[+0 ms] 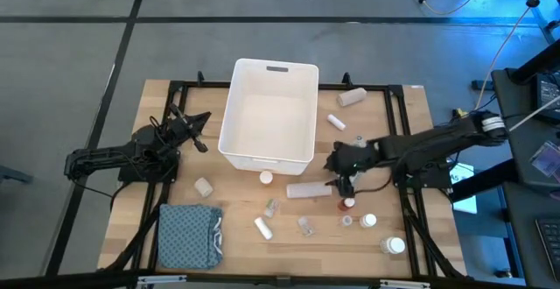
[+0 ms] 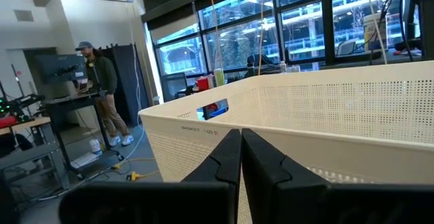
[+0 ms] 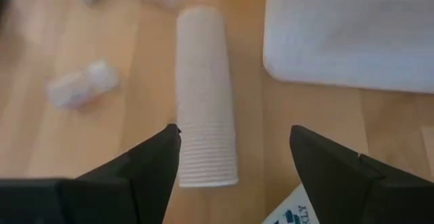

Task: Pick & place medical supplies in basket/bin
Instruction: Put the bottom right rolled brown bandage into the white bin

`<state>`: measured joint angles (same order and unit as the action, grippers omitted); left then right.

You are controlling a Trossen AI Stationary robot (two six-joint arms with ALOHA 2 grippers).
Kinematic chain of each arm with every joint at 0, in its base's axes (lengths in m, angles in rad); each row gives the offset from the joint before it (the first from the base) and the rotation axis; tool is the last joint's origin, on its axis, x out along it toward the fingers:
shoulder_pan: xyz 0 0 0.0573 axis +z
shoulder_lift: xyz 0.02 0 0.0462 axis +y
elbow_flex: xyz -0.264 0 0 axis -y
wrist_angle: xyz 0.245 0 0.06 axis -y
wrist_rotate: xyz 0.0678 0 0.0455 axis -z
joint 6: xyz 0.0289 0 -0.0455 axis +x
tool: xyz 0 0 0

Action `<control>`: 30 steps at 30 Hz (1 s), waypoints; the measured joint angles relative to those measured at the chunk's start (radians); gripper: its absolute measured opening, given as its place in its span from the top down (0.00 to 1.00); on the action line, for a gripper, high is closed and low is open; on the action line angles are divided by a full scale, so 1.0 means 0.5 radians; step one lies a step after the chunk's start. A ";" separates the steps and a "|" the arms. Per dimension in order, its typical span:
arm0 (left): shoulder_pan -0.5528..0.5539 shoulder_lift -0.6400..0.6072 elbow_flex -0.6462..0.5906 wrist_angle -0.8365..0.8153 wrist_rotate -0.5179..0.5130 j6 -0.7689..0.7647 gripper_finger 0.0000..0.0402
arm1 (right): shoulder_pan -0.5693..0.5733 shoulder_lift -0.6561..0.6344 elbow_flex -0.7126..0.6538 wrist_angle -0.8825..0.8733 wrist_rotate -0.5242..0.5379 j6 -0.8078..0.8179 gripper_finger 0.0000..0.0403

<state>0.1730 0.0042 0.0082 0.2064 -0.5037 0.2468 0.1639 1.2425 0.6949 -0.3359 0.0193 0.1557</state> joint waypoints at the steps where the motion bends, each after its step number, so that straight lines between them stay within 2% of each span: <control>1: 0.000 0.000 0.000 0.000 0.000 0.000 0.98 | 0.022 0.049 0.000 0.036 0.038 -0.008 0.31; 4: 0.000 0.000 0.000 0.000 0.000 0.001 0.98 | 0.073 0.181 0.000 0.126 0.095 -0.048 0.31; 23: 0.000 0.000 0.000 0.000 0.000 0.003 0.98 | 0.114 0.759 0.000 0.436 0.062 -0.055 0.31; 27: 0.000 0.000 0.000 0.000 0.000 0.003 0.98 | 0.114 0.803 0.005 0.447 0.067 0.001 0.32; 30: 0.000 0.000 0.000 0.000 0.000 0.003 0.98 | 0.113 0.785 0.004 0.446 0.072 0.044 0.38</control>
<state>0.1730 0.0044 0.0082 0.2062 -0.5037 0.2481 0.2206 1.6350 0.6968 -0.1131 0.0551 0.1776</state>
